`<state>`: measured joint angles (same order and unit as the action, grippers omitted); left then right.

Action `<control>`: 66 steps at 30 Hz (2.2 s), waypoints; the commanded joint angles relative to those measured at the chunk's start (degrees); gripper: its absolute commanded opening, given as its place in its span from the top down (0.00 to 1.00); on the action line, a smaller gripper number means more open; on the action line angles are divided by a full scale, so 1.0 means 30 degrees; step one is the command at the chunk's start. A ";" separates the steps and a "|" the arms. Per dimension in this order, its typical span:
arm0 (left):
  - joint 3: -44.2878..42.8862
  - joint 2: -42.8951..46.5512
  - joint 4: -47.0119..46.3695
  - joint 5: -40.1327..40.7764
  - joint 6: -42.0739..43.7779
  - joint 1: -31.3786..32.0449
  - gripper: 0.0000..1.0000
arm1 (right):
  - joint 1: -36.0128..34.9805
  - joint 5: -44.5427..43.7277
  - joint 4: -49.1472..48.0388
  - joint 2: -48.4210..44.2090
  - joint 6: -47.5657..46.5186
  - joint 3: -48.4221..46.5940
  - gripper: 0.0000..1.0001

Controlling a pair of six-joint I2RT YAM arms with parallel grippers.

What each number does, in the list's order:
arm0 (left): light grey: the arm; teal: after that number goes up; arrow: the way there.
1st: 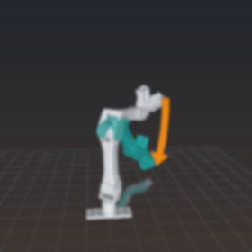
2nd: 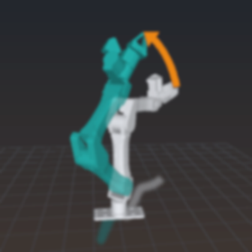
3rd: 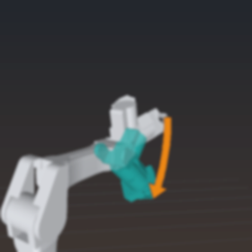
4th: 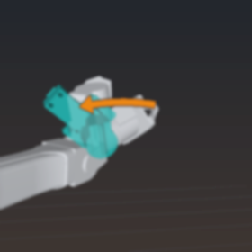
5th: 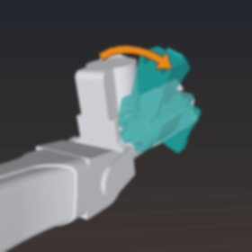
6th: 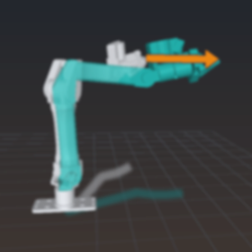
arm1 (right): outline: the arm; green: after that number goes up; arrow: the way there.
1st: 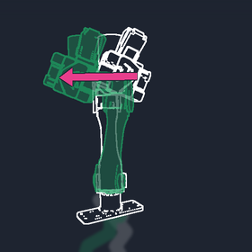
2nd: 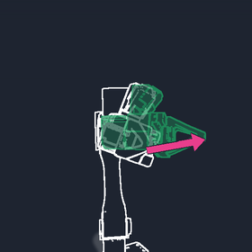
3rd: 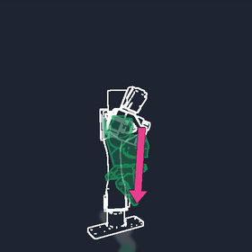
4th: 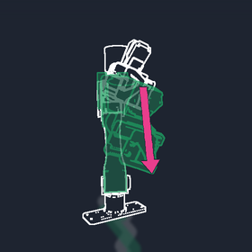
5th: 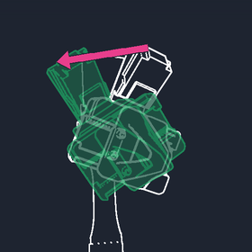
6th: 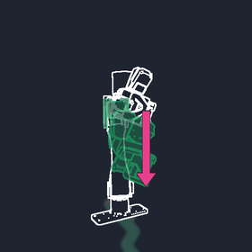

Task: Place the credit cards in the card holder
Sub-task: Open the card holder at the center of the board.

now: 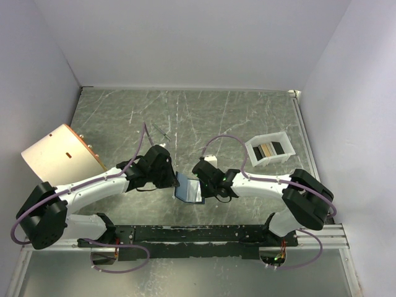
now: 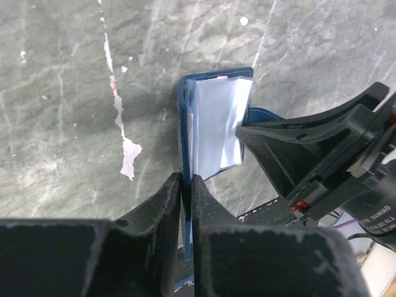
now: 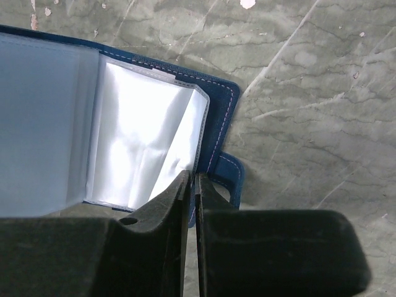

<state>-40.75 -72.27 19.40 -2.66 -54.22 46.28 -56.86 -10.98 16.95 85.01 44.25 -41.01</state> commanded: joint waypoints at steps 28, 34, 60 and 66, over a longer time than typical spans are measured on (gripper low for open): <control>0.0496 -0.1605 -0.2956 -0.2403 0.0413 -0.0025 0.93 | -0.0056 0.0161 0.0583 0.0303 0.0202 0.1216 0.92; 0.0014 -0.1938 -0.2205 -0.2111 0.0655 -0.0039 0.93 | -0.0050 -0.0061 0.2174 -0.1784 0.0626 -0.0282 0.82; 0.0386 -0.1187 -0.1932 -0.1726 -0.0109 -0.0034 0.93 | -0.0046 0.4416 -0.5119 -0.1412 0.1406 0.0955 0.54; 0.0426 -0.1074 -0.1956 -0.1733 -0.0251 -0.0042 0.83 | -0.0052 0.5549 -0.6583 -0.1366 0.1666 0.1814 0.49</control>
<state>-39.68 -76.93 13.58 -8.32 -54.08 46.22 -56.86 2.96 2.02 80.77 48.40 -36.84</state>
